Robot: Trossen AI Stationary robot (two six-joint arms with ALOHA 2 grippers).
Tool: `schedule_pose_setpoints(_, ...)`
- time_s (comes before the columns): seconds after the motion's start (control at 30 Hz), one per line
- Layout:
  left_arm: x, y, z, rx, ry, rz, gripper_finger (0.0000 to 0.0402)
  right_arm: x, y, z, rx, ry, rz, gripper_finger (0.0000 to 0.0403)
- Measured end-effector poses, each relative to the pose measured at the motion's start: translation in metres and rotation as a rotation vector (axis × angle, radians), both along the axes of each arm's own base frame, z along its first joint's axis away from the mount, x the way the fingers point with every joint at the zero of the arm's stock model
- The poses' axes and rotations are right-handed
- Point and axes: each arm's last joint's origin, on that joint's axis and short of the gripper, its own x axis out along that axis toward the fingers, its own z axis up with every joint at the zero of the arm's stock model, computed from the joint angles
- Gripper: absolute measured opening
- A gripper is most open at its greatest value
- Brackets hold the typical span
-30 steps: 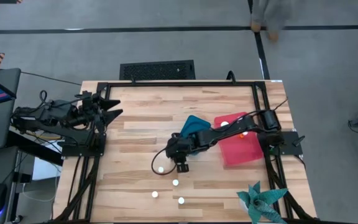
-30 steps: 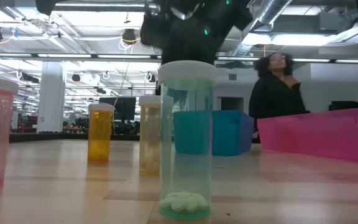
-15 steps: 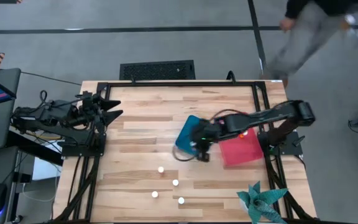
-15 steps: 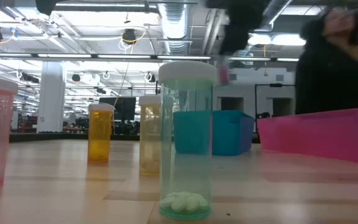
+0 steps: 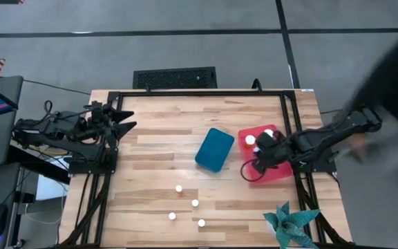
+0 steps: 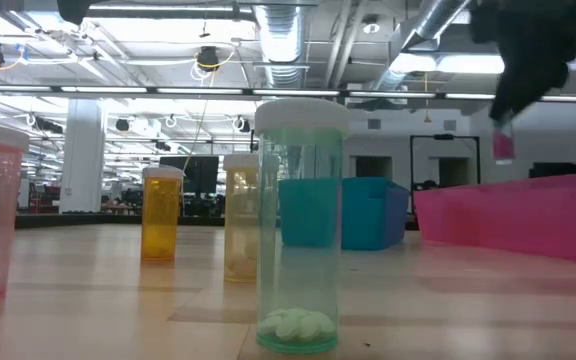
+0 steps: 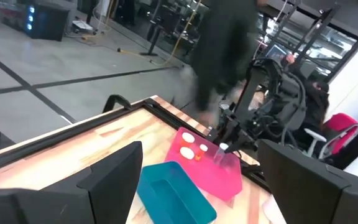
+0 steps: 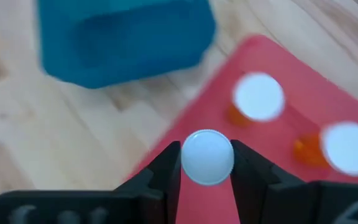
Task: Pick and place medicine bottles into bin by pill shape (circle, oval)
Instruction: Put the blue capsule bottle into the pink bin
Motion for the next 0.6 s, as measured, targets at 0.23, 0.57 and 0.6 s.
schedule_pose_setpoints(0.23,0.0,0.0,0.0,0.0,-0.002,0.017,0.0312,-0.011,0.002,-0.032,-0.007,0.018,-0.112,0.0124)
schedule_pose_setpoints(0.57,-0.001,0.001,0.0,0.002,0.0,0.046,0.0312,-0.008,0.003,-0.06,-0.087,0.069,-0.204,0.0124)
schedule_pose_setpoints(0.6,-0.001,0.001,0.0,0.003,0.001,0.05,0.0312,-0.007,0.003,-0.061,-0.099,0.069,-0.207,0.0124)
